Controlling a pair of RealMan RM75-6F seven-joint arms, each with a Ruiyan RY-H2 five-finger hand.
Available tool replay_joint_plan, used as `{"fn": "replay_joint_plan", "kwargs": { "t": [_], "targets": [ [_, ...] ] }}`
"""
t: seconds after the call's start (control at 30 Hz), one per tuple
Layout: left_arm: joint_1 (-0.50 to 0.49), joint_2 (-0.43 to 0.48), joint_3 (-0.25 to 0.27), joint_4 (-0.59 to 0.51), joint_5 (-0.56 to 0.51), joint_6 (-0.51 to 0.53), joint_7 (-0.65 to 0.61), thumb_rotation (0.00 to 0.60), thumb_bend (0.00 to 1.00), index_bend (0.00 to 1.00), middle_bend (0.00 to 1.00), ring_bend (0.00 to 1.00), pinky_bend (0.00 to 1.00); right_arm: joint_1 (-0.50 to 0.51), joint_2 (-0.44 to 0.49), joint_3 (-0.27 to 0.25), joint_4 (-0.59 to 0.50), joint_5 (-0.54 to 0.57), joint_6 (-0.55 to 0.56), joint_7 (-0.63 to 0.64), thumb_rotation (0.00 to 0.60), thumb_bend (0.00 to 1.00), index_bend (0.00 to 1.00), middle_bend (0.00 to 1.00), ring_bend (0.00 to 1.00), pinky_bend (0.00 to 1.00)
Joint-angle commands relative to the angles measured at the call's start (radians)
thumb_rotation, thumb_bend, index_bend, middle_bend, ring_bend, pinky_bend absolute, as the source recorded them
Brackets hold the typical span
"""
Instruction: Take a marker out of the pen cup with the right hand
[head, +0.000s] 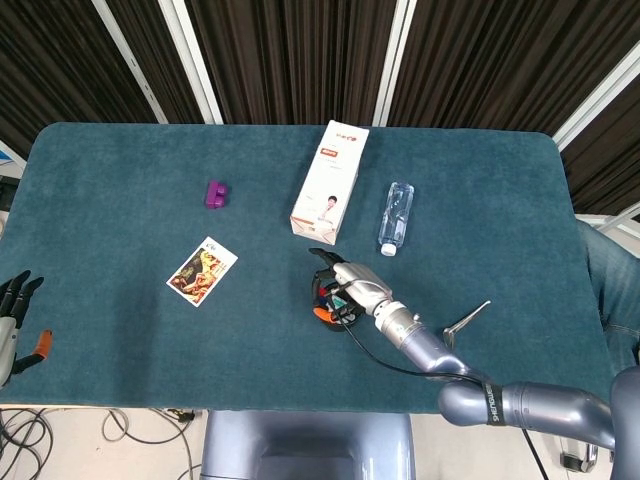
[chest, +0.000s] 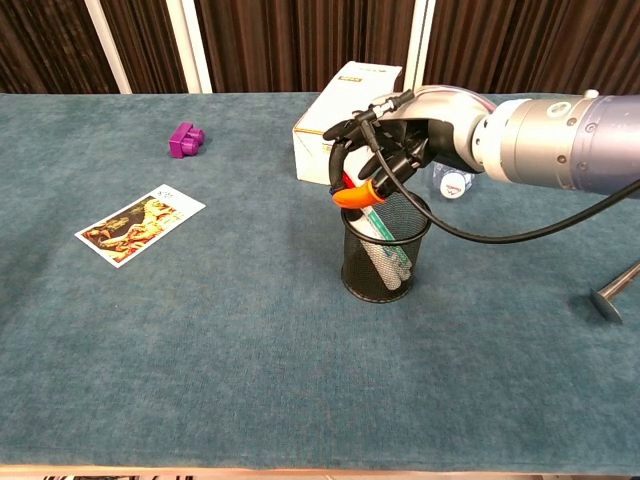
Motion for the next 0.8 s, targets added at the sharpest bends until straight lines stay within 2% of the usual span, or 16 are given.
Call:
{"fn": "replay_joint_plan", "kwargs": {
  "t": [0.03,0.23,0.43,0.8],
  "targets": [
    [0.000,0.001,0.000,-0.002,-0.001,-0.001,0.000,0.600,0.42,0.09,0.00,0.00,0.02,-0.003,0.001,0.001,0.000,-0.002,-0.001,0.003,0.600,0.43,0.61,0.00,0.00,0.17],
    [-0.001,0.001,0.000,-0.002,0.000,-0.002,-0.001,0.600,0.42,0.09,0.00,0.00,0.02,-0.013,0.026,0.014,-0.022,-0.010,0.006,0.012,0.600,0.44,0.61,0.00,0.00,0.17],
    [0.000,0.002,0.002,-0.005,0.001,-0.003,-0.001,0.600,0.42,0.09,0.00,0.00,0.02,-0.032,0.102,0.043,-0.088,-0.012,0.012,0.031,0.600,0.44,0.61,0.00,0.00,0.17],
    [0.001,0.003,0.003,-0.010,0.001,-0.002,0.000,0.600,0.42,0.09,0.00,0.00,0.02,-0.106,0.342,0.169,-0.207,-0.017,-0.006,0.191,0.600,0.44,0.61,0.00,0.00,0.17]
  ]
}}
